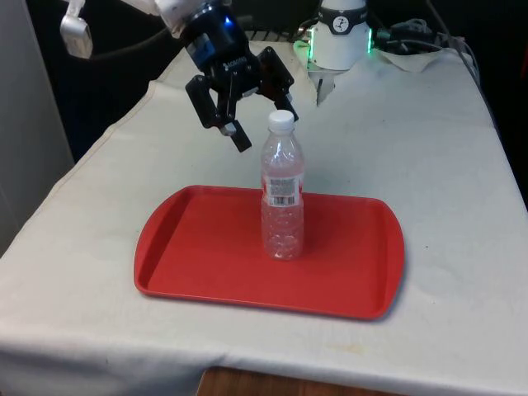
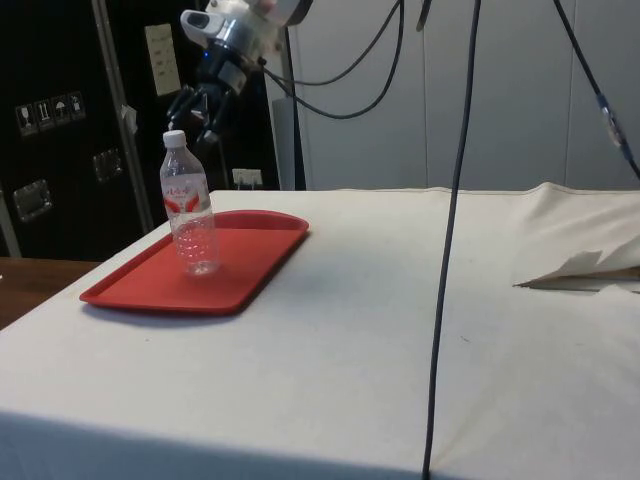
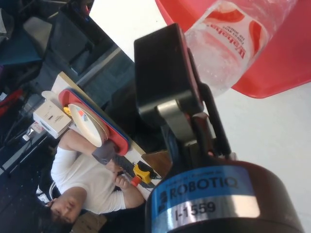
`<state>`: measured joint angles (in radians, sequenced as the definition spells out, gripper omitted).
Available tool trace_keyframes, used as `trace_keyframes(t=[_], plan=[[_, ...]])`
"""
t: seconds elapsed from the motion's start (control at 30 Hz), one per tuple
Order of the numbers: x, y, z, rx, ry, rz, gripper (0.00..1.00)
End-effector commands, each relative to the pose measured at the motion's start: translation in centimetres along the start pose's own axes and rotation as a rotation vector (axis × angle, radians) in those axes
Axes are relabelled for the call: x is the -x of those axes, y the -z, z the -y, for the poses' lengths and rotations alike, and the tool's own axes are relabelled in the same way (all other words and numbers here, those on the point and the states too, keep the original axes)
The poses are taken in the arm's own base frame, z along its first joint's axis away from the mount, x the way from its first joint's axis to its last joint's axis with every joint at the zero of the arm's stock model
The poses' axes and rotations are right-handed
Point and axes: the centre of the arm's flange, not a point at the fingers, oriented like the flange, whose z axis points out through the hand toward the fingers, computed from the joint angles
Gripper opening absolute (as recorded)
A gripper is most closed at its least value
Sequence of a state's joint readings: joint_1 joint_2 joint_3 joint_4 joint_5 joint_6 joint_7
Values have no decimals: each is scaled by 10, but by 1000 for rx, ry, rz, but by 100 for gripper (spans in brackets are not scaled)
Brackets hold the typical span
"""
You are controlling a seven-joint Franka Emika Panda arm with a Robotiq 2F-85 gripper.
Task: Place the bottle upright on the tray.
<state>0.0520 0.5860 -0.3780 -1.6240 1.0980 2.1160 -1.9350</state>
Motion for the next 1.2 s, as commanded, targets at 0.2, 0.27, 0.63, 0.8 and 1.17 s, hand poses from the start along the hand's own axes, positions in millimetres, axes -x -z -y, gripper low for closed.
trace_keyframes(t=[0.2,0.27,0.63,0.8,1.17], plan=[[-6,7,0,6,3,0,100],[-8,11,0,3,2,15,100],[-18,23,-1,10,9,24,100],[-22,27,-1,11,12,30,100],[-33,39,-4,12,19,61,100]])
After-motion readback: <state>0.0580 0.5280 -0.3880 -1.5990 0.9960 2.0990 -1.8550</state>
